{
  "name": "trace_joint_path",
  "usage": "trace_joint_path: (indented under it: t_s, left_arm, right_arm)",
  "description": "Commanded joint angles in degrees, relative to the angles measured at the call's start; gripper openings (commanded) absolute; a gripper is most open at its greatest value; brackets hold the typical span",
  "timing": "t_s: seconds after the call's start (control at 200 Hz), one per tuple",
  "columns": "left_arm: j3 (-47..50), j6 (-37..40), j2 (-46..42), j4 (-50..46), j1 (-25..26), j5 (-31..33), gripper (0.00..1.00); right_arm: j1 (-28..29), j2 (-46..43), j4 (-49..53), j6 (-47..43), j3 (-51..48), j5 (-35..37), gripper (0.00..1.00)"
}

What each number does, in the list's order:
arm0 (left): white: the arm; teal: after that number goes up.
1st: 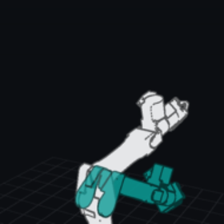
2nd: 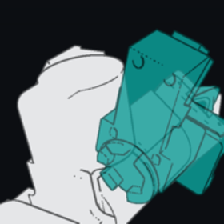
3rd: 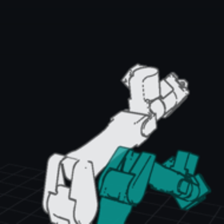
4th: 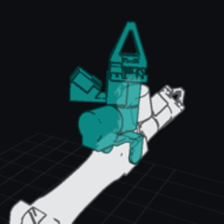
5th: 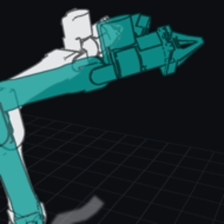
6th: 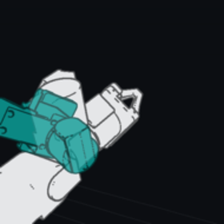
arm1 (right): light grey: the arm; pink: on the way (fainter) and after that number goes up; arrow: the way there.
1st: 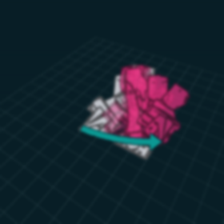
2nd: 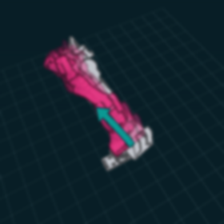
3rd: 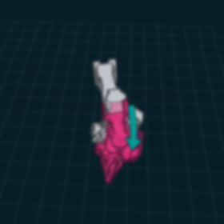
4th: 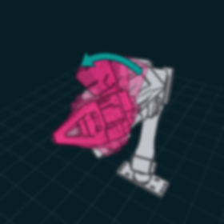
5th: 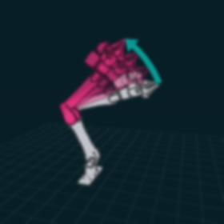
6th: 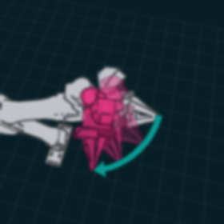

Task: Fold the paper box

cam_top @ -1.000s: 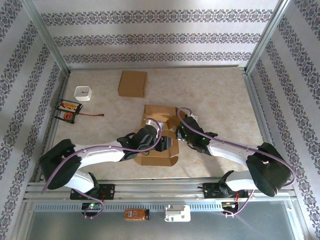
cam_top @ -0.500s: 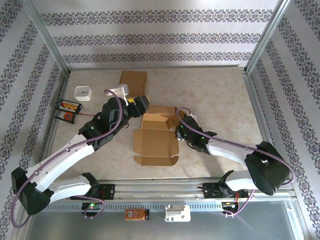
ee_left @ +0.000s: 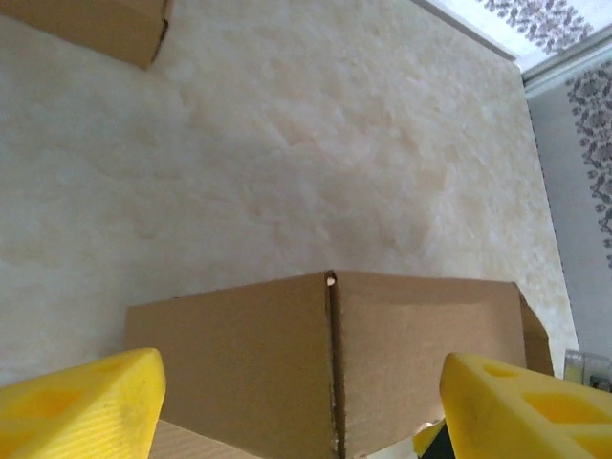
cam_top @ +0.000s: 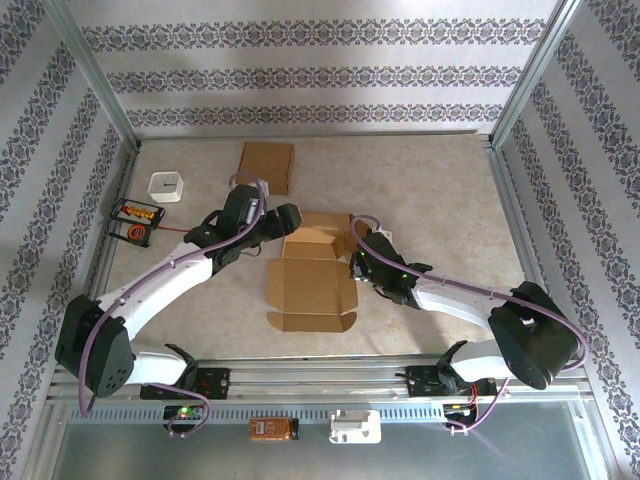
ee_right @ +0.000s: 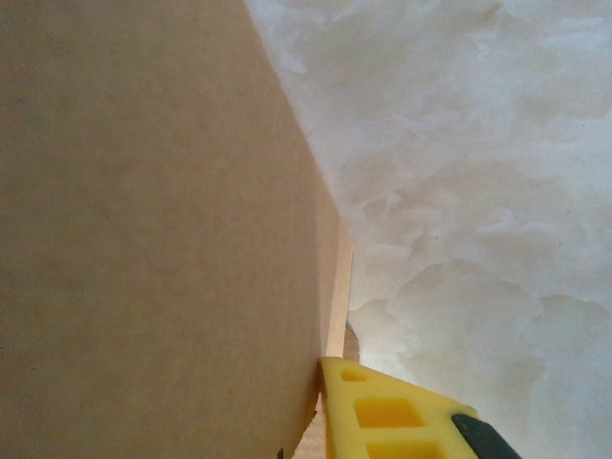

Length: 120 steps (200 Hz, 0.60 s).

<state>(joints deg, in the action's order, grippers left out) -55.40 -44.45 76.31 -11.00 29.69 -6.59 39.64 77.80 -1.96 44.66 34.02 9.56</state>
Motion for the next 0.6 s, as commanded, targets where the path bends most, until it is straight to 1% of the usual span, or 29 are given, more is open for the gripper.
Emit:
trace_joint_path:
  t_s: [0.0,0.1,0.28,0.345,0.495,0.595]
  left_arm:
    - [2.27,-2.42,1.22,6.52,-1.17,-4.02,0.7]
    - [3.01,-3.58,3.02,9.06,-1.37,-6.01,0.63]
    - [3.1,-5.44,5.87,12.06,-1.39,-10.86,0.55]
    - [3.74,-6.55,6.2,13.76,-1.37,-12.37,0.54]
    - [4.91,-8.43,6.31,16.32,-1.22,-13.63,0.53]
    - [5.12,-8.56,6.67,16.52,-0.82,-13.96,0.53]
  right_arm:
    - [0.53,0.51,0.15,-0.96,1.36,-2.12,0.16]
    - [0.66,0.94,-0.15,-1.65,2.0,-4.35,0.16]
    - [0.88,0.6,-0.07,-0.79,3.52,-6.33,0.17]
    - [1.11,0.43,-0.06,-0.1,4.48,-7.24,0.17]
    - [2.22,1.56,-0.69,1.95,6.62,-8.36,0.18]
    - [3.41,4.03,-1.29,1.83,8.34,-7.24,0.19]
